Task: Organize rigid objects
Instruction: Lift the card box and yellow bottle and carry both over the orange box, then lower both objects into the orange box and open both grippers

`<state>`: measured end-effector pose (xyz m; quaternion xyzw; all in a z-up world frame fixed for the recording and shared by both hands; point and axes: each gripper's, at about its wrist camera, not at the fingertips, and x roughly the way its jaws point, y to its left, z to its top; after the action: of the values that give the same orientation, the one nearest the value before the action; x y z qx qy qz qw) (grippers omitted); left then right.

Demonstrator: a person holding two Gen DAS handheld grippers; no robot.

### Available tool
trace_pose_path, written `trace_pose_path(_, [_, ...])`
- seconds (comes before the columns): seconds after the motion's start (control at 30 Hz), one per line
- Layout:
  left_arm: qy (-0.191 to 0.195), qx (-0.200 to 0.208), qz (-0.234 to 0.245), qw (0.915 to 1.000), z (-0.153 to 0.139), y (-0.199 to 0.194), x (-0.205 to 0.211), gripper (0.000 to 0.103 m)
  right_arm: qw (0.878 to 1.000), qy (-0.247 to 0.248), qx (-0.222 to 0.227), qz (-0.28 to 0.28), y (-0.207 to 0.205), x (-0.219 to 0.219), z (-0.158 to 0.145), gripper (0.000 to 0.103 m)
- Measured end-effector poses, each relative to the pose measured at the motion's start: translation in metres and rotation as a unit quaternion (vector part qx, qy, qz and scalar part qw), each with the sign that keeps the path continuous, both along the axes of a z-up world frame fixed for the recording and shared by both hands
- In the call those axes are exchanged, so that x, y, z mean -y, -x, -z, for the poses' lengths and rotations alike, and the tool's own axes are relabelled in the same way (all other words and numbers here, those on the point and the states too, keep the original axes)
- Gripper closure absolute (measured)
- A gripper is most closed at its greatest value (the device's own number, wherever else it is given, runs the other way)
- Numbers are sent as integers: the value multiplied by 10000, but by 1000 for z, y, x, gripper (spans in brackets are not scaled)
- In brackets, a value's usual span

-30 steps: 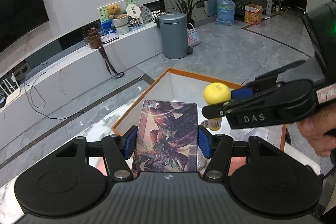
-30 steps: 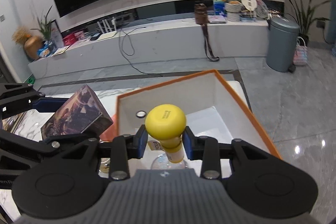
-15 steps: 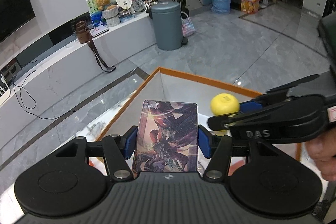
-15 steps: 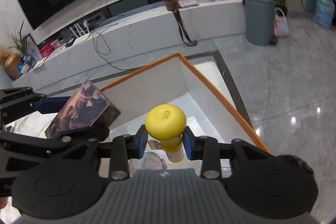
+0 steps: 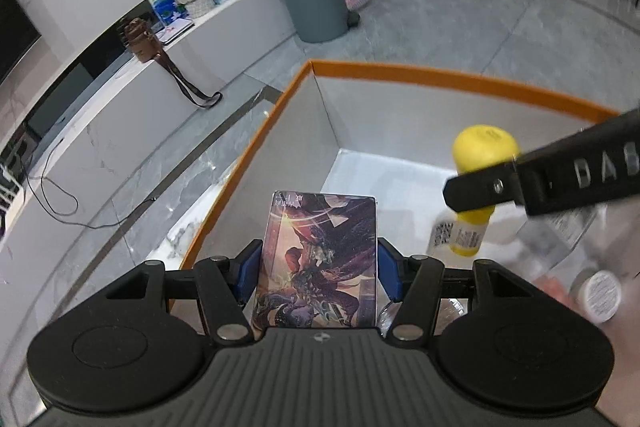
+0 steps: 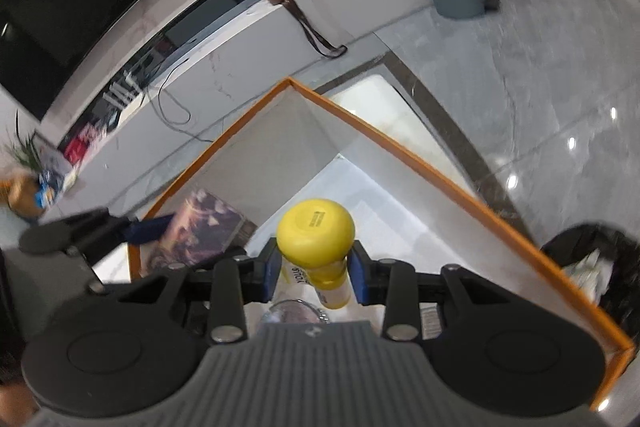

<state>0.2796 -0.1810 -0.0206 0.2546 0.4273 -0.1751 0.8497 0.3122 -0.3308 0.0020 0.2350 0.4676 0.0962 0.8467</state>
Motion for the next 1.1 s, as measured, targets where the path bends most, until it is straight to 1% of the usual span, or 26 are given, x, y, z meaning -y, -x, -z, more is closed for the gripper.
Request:
trace_pose_path(0.13, [-206, -80, 112, 9997, 9, -4, 3, 36, 9989, -317, -272, 230, -9, 1, 11, 68])
trace_pose_path(0.33, [-369, -204, 267, 9988, 20, -5, 3, 36, 9979, -217, -596, 113, -21, -17, 24, 68])
trace_pose_path(0.47, [-493, -260, 302, 9980, 25, -5, 1, 35, 9972, -175, -728, 63, -25, -25, 31, 68])
trace_pose_path(0.63, [-515, -325, 248, 9978, 28, -8, -1, 35, 9969, -162, -765, 86, -32, -33, 39, 69])
trace_pose_path(0.73, [-520, -356, 241, 9977, 30, -11, -3, 35, 9969, -46, -779, 68, -36, -38, 42, 69])
trace_pose_path(0.77, [-504, -362, 242, 9978, 30, -11, -3, 34, 9971, 14, -765, 61, -37, -40, 43, 69])
trace_pose_path(0.8, [-499, -372, 240, 9978, 30, -11, -3, 31, 9971, 64, -762, 64, -38, -42, 43, 69])
trace_pose_path(0.97, [-570, -312, 305, 9974, 32, -10, -1, 29, 9979, 216, -602, 78, -38, -44, 36, 68])
trace_pose_path(1.1, [-614, -268, 276, 9974, 30, -8, -1, 28, 9978, 259, -595, 111, -38, -44, 35, 68])
